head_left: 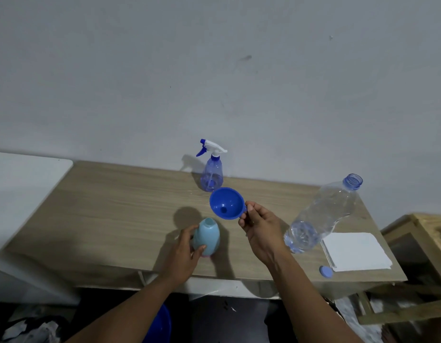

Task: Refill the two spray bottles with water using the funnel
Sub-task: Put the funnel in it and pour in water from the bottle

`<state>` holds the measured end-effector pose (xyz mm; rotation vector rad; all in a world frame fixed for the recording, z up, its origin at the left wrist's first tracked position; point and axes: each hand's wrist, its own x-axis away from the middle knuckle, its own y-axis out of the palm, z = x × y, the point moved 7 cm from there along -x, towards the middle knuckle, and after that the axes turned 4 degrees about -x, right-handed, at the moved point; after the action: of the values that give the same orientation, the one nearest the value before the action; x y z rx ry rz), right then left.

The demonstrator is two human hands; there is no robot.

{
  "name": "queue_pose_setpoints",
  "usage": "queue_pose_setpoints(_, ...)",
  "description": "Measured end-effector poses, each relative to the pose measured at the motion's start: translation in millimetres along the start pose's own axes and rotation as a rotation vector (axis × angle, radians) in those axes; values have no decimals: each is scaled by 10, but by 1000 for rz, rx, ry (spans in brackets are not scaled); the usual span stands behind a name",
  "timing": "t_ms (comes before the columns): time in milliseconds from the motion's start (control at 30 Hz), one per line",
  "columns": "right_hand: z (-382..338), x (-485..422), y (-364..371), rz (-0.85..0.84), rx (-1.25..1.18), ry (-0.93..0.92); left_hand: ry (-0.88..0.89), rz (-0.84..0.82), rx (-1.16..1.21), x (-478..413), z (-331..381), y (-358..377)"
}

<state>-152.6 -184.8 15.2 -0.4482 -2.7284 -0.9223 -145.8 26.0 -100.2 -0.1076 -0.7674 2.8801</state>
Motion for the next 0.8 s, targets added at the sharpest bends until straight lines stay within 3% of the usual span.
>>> queue_pose_setpoints(467, 242, -66, 48, -19, -48, 124, -75, -15, 117, 59, 11, 31)
queue_pose_setpoints(800, 345, -68, 41, 28, 240, 74, -53, -23, 128, 68, -2, 32)
